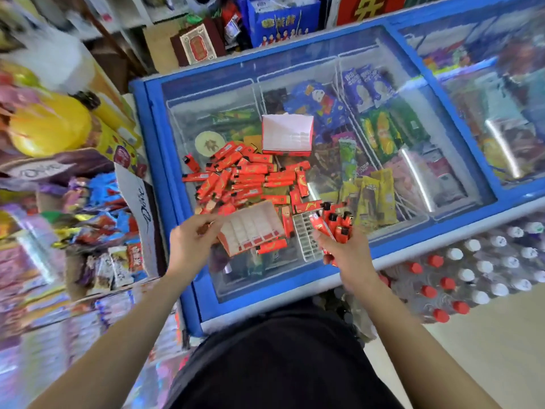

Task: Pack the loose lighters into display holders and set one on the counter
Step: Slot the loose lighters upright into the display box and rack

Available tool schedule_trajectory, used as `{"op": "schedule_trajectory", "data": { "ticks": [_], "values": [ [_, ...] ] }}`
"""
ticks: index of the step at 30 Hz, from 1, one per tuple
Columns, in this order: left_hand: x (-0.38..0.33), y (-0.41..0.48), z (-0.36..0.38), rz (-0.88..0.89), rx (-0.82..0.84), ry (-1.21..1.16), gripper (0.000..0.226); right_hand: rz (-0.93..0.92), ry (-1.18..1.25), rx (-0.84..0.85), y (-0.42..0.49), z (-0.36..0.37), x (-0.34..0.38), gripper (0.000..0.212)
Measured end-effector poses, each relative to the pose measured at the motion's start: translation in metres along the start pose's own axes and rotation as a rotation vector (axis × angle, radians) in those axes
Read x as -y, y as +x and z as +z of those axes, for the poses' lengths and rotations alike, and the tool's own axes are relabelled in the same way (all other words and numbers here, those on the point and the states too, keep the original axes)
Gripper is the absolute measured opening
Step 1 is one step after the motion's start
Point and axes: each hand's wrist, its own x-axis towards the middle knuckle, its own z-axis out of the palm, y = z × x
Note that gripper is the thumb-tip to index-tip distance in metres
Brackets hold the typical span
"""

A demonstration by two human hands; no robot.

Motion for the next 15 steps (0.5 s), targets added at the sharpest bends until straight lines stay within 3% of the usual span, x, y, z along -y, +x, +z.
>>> {"op": "schedule_trajectory", "data": {
  "ticks": [3, 10, 15],
  "values": [
    [0.027, -0.033, -0.012, -0.05, 0.01, 0.022, 0.022, 0.027, -0.063, 0.032, -0.006, 0.015, -0.013, 0.032],
    [0.073, -0.085, -0.009, -0.096, 0.1, 0.117, 0.01, 0.063, -0.186, 0.118, -0.013, 0.039, -0.032, 0.023],
    [0.078, -0.092, 0.007, -0.027, -0.077, 0.217, 0.014, 0.134, -0.167, 0.161, -0.015, 0.047, -0.035, 0.018]
  ]
}}
